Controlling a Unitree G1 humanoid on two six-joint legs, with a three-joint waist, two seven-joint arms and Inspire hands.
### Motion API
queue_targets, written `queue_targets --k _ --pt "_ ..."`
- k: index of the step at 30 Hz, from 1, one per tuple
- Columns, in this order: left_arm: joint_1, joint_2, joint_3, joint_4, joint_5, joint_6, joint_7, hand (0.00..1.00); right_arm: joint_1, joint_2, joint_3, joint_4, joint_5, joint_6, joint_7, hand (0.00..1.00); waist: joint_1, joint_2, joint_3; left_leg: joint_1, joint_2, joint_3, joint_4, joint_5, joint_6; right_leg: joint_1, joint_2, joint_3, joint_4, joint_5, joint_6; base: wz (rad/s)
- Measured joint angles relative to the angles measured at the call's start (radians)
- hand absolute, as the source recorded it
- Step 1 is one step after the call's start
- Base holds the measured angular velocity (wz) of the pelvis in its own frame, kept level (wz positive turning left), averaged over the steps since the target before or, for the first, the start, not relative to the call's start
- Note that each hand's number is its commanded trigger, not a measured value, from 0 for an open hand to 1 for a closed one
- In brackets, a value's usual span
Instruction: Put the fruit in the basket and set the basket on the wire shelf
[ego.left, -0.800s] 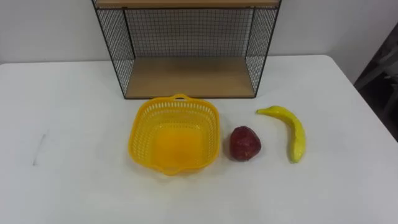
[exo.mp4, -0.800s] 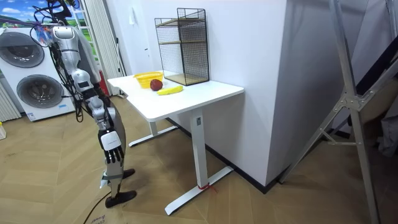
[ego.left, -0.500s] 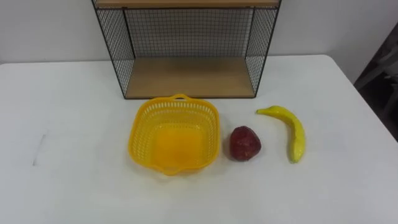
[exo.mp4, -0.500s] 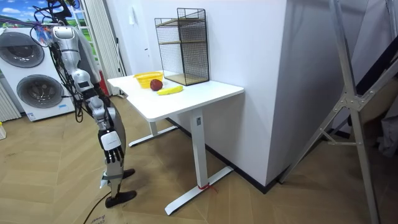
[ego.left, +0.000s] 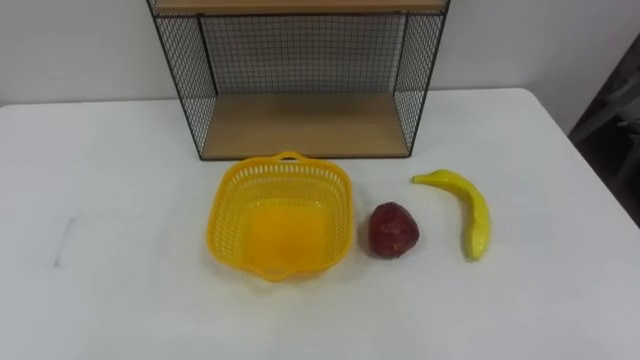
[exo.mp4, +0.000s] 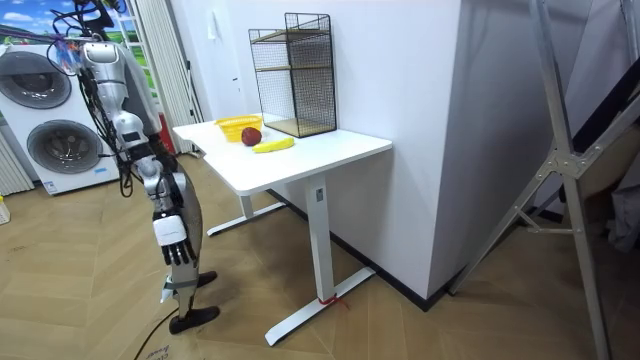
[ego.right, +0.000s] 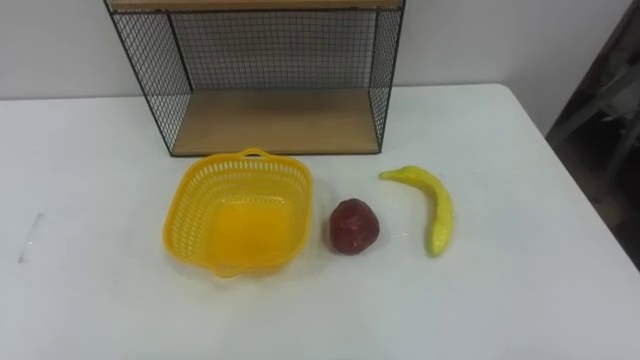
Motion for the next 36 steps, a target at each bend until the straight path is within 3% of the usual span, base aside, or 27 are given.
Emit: queue_targets --k 4,9,16,23,26,30,36 --pt "0.012 -0.001 0.032 -0.001 -0.002 -0.031 0.014 0.00 -0.003 0.003 -0.136 -0.013 0.399 -0.061 0.000 0.00 -0.009 0.002 0.0008 0.008 0.003 0.019 -0.005 0.000 0.000 0.000 0.001 0.016 0.000 0.000 0.000 -0.12" --pt "0.036 0.000 0.145 -0.007 -0.003 -0.064 0.047 0.00 -0.014 0.003 -0.331 -0.074 0.741 -0.089 -0.033 0.00 -0.038 -0.001 -0.0012 0.016 0.001 0.021 -0.011 -0.001 0.000 0.000 0.000 0.020 -0.001 0.000 0.001 -0.02" --pt "0.071 0.002 0.209 -0.041 -0.002 -0.072 0.098 0.00 -0.024 -0.012 -0.590 -0.290 0.822 -0.148 -0.248 0.00 -0.083 -0.014 -0.0118 0.002 0.000 0.022 -0.010 0.000 0.001 -0.014 0.000 0.028 0.004 0.000 0.001 -0.01" --pt "0.078 0.006 0.207 -0.093 -0.003 -0.082 0.110 0.00 -0.026 -0.050 -0.626 -0.676 0.609 -0.211 -0.572 0.00 -0.086 -0.025 -0.0125 -0.002 0.000 0.026 -0.009 0.000 0.001 -0.021 0.000 0.029 0.005 0.000 0.001 0.00" --pt "0.070 0.008 0.190 -0.093 -0.001 -0.095 0.112 0.00 -0.045 -0.069 -0.615 -0.909 0.396 -0.240 -0.707 0.00 -0.079 -0.029 -0.0131 -0.022 0.002 0.026 -0.001 0.000 0.001 -0.036 0.004 0.031 0.002 0.006 0.002 0.00" --pt "0.071 0.011 0.167 -0.092 -0.001 -0.100 0.111 0.00 -0.038 -0.076 -0.582 -1.088 0.155 -0.276 -0.794 0.00 -0.056 -0.031 -0.0121 -0.037 0.002 0.027 -0.001 0.000 0.001 -0.053 0.004 0.034 0.001 0.006 0.002 0.00" --pt "0.062 0.017 0.115 -0.083 -0.001 -0.111 0.093 0.00 -0.039 -0.079 -0.447 -1.319 -0.037 -0.306 -0.773 0.00 -0.029 -0.019 -0.0100 -0.037 0.003 0.039 -0.005 0.000 0.001 -0.058 0.003 0.043 0.000 0.009 0.003 -0.05"
